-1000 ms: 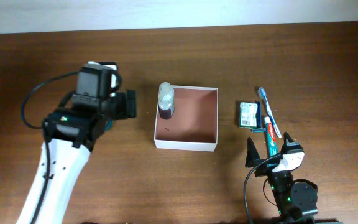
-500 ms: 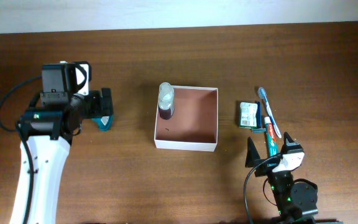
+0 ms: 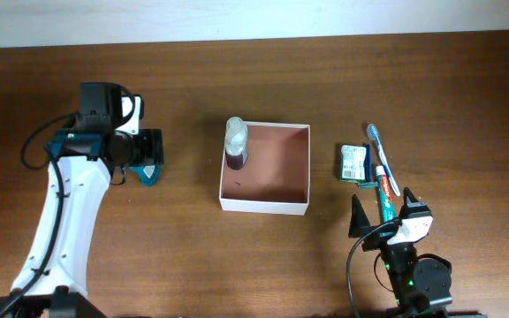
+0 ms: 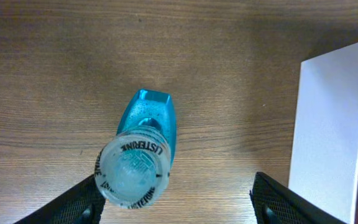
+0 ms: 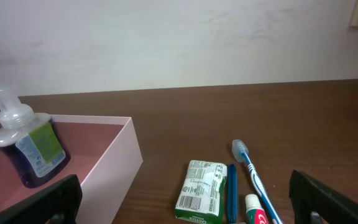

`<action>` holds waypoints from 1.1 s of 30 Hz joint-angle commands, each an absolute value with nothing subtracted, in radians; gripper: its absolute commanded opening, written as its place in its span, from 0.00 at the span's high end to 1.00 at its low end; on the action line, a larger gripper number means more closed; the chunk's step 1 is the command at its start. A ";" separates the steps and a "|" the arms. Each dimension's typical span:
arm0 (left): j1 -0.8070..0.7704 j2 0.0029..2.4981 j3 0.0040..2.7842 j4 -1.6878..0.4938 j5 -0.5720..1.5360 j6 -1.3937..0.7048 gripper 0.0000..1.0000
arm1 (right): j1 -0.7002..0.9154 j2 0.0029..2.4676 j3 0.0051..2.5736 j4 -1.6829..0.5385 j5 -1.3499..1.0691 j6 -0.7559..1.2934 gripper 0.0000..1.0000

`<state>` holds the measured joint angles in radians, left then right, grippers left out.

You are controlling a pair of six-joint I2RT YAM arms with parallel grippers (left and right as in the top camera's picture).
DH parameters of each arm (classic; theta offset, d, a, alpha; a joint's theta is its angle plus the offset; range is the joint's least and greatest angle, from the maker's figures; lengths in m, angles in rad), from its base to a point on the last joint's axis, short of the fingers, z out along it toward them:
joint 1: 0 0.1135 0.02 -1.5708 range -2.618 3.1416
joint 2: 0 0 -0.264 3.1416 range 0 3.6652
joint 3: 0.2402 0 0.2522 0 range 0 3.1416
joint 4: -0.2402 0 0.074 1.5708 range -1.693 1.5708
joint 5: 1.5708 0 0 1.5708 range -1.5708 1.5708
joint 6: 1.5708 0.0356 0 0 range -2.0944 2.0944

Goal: Pack container
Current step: 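Move the left gripper back to the teal mouthwash bottle, then lower the left gripper onto the mouthwash bottle cap and close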

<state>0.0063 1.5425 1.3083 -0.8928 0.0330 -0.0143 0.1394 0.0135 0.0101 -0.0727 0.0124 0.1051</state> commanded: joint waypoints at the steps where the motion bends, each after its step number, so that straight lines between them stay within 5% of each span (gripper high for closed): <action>1: 0.010 1.560 1.323 -0.878 0.019 -0.003 0.24 | 0.144 0.004 0.006 -0.080 0.010 0.105 0.02; 5: 0.010 1.560 1.323 -0.859 0.017 -0.003 0.22 | 0.144 0.004 0.006 -0.080 0.010 0.105 0.02; 7: 0.010 1.560 1.323 -0.856 0.011 -0.003 0.01 | 0.144 0.004 0.006 -0.080 0.010 0.105 0.02; 16: 0.024 1.560 1.323 -0.848 -0.001 -0.003 0.01 | 0.144 0.004 0.006 -0.080 0.010 0.105 0.02; 21: 0.058 1.560 1.323 -0.849 0.001 -0.003 0.36 | 0.144 0.004 0.006 -0.080 0.010 0.105 0.02; 33: 0.062 1.612 1.323 -0.840 0.034 -0.006 0.37 | 0.144 0.004 0.006 -0.080 0.010 0.105 0.02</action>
<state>0.0586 1.5974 1.3083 -0.8467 0.0132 -0.0059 0.1394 0.0139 0.0101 -0.0727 0.0124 0.1055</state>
